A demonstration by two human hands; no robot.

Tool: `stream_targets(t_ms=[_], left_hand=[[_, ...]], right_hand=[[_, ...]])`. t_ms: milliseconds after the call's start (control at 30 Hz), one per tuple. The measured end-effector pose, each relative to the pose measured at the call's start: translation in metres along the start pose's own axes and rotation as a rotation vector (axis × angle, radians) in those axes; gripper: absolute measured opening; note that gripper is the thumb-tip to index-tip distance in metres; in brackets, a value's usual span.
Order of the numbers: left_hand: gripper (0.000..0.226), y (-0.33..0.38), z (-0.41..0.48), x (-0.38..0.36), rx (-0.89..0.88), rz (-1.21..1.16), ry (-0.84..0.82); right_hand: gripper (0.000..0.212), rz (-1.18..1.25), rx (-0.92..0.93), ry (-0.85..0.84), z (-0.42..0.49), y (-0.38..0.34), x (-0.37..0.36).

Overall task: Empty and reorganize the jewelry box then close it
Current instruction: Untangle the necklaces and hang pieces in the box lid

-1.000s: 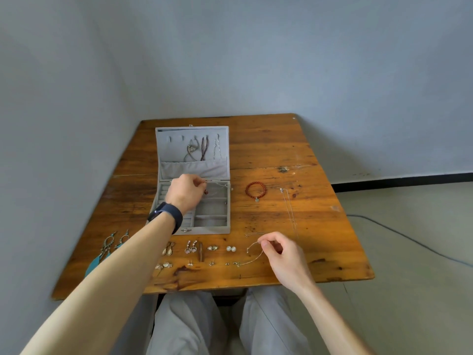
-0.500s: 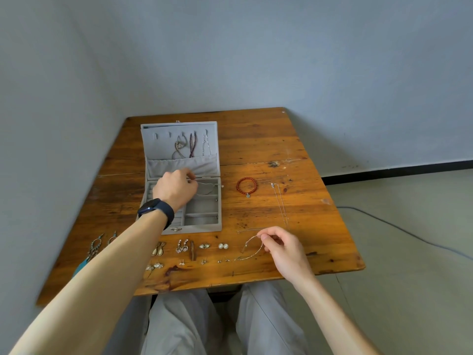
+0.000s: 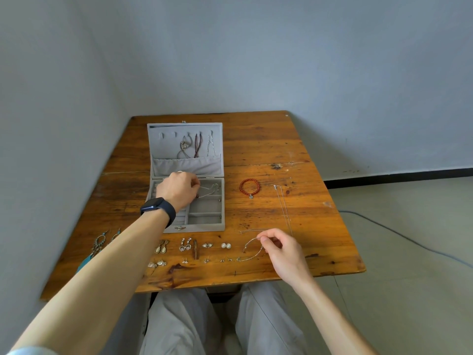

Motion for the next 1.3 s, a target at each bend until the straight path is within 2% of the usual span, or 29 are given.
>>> stream_targets(t_ms=[300,467,533,633,833,933,1167,1300], left_hand=[[0.019,0.01,0.006,-0.007,-0.067,0.222,0.069],[0.022,0.01,0.002,-0.006,-0.105,0.071,0.104],[0.021,0.003,-0.003,-0.004,-0.172,0.03,0.118],[0.024,-0.01,-0.01,-0.007,-0.309,0.153,0.06],[0.042,-0.015,-0.016,-0.024,-0.382,0.346,-0.039],[0.043,-0.015,-0.018,-0.026,-0.32,0.245,-0.049],[0.037,-0.036,-0.053,-0.007,-0.19,-0.115,0.135],[0.038,-0.054,-0.087,-0.014,-0.169,-0.141,0.122]], right_hand=[[0.015,0.031,-0.036,-0.013,0.0,-0.005,0.002],[0.016,0.159,-0.044,-0.006,0.004,-0.022,0.015],[0.016,0.209,-0.025,-0.002,0.006,-0.032,0.018],[0.016,0.252,0.011,-0.008,0.011,-0.049,0.018],[0.017,0.21,0.073,-0.038,0.024,-0.082,0.004],[0.017,0.201,0.089,-0.039,0.033,-0.095,-0.001],[0.015,0.128,0.091,-0.07,0.063,-0.118,-0.031],[0.014,0.058,0.08,-0.079,0.077,-0.119,-0.063]])
Point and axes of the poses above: each hand's wrist, its own z-axis towards the middle knuckle, its own x-axis out of the back of the hand, y = z × x, the point moved 2 cm from there along z, towards the middle knuckle, and after that the axes turned 4 degrees about -x, right-handed, at the moved point
